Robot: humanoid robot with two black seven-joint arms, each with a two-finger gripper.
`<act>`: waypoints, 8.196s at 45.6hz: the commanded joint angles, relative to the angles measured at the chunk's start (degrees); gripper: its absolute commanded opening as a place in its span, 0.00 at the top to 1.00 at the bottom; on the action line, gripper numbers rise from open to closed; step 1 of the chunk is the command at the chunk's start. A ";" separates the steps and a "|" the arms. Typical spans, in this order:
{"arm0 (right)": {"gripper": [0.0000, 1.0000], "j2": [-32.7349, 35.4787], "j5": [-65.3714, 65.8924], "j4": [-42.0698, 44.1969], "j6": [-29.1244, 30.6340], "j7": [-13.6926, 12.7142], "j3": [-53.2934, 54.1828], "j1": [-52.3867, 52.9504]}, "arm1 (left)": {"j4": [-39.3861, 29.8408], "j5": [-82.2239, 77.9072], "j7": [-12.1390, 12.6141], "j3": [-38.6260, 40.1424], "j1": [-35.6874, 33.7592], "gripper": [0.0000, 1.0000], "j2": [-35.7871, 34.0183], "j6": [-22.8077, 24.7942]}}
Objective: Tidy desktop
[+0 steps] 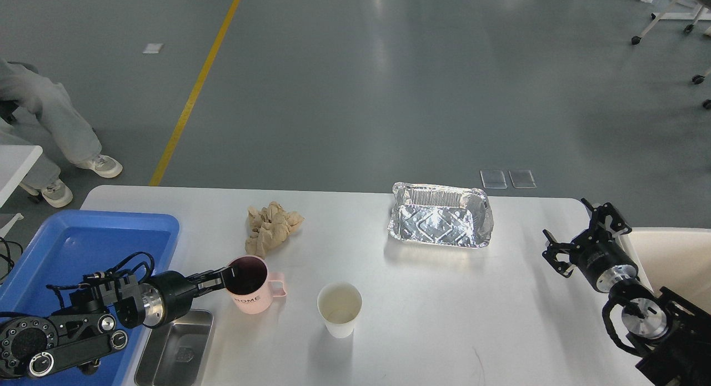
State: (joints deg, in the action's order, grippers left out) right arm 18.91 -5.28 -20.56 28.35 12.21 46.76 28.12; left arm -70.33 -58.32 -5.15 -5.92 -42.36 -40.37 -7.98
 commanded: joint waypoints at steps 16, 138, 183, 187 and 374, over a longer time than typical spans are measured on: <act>0.00 0.07 0.01 0.00 -0.05 0.01 0.00 0.18 | -0.60 -1.80 -1.79 -1.38 -0.71 1.00 -1.64 2.26; 0.00 -2.30 0.01 -1.58 0.04 -0.08 -0.09 0.97 | -11.06 52.61 -8.82 19.10 -6.07 0.04 -62.98 42.52; 0.00 -2.74 0.18 -1.58 -0.05 0.01 -0.18 0.79 | -10.62 52.69 -5.57 18.75 -7.56 0.04 -58.95 39.62; 0.00 -2.74 0.09 -1.58 -0.05 0.01 -0.18 0.79 | -10.62 52.69 -3.29 18.66 -7.48 0.04 -56.23 36.46; 0.00 -6.34 1.50 -1.67 -1.28 0.27 -0.26 -0.17 | -5.26 24.13 31.70 -26.51 -32.35 0.13 5.92 12.28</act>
State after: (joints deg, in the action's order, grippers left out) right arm 12.57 -3.78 -22.20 27.07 12.48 46.49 28.01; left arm -75.84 -34.28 26.63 -32.26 -74.64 -34.87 4.39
